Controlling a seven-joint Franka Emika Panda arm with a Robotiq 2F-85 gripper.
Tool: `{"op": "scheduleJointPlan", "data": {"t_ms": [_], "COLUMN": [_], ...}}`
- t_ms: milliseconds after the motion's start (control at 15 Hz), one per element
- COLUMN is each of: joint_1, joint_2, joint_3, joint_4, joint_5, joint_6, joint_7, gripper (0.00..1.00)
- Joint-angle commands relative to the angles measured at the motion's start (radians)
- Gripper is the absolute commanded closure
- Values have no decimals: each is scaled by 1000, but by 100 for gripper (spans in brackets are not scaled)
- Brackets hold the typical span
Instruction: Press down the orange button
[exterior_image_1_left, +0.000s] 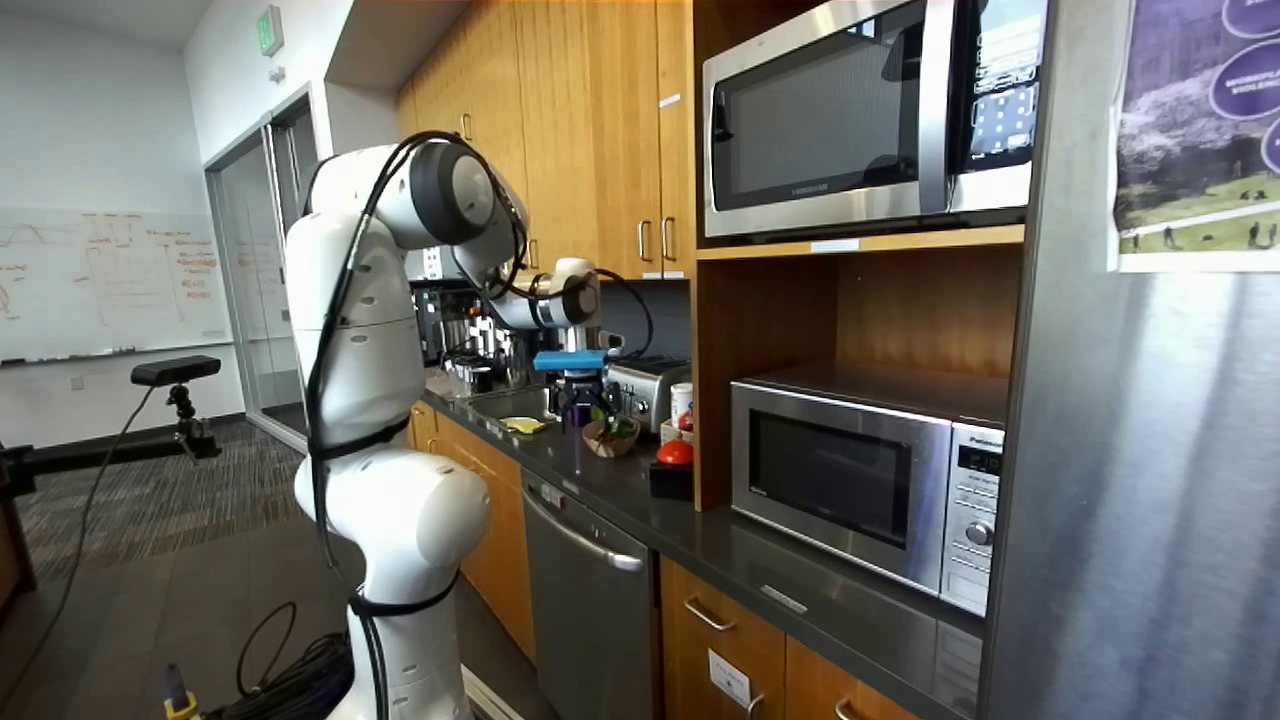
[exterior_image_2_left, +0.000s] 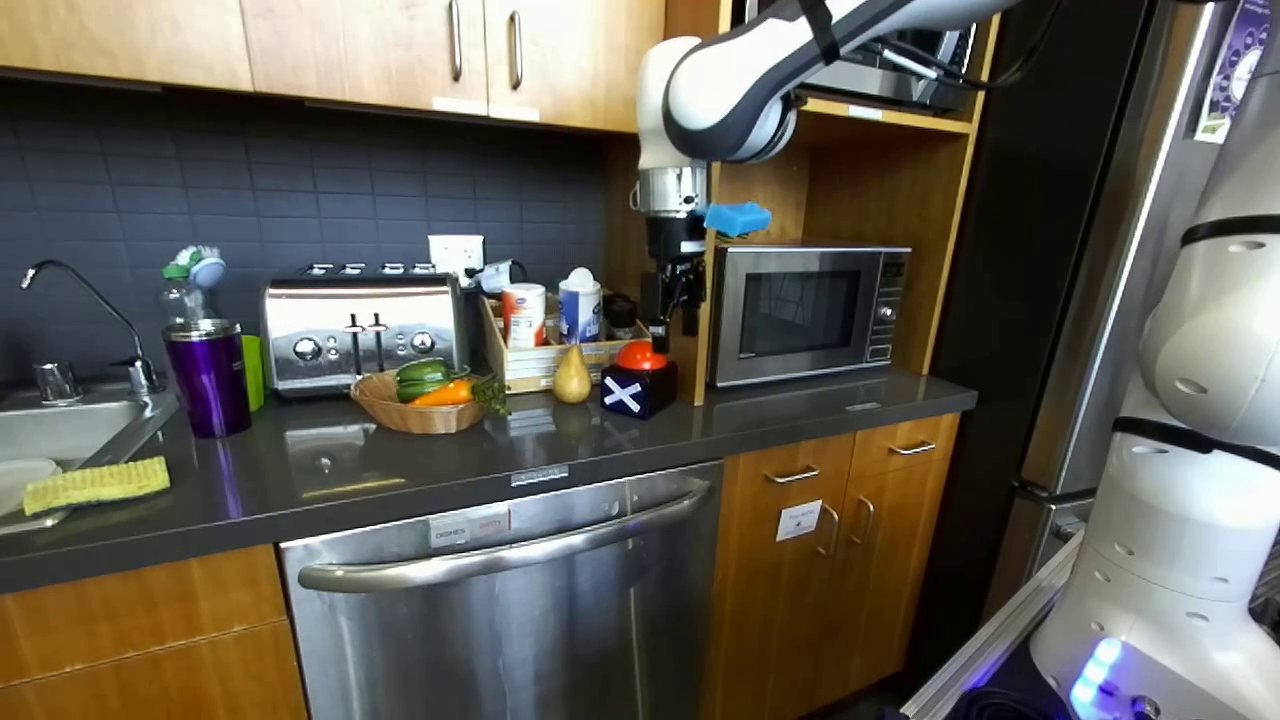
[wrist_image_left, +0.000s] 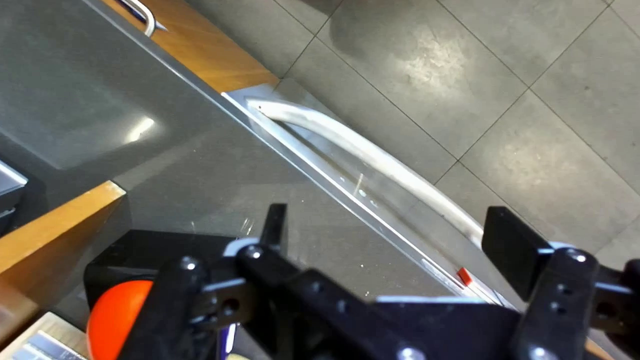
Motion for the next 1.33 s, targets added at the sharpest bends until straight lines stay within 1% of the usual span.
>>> {"op": "scheduleJointPlan", "data": {"t_ms": [0,200,667,733,800,867,1267], "joint_1": [7,3,-13,-15,-16,-16,-8], "joint_2": [71,123,245,261,279,295,396], "joint_3": [-12,-20,-54,-58,-62,-65,-93], "joint_4": [46,97,261,280,301,320,443], "joint_5": [-51,-88,-88,-89,-97,-107,-222], "joint_6": [48,60,32,32,30,27,6], "joint_7": [-34,-55,-150,-159,-166,-173,-181], "gripper": [0,0,0,25,26,31,77]}}
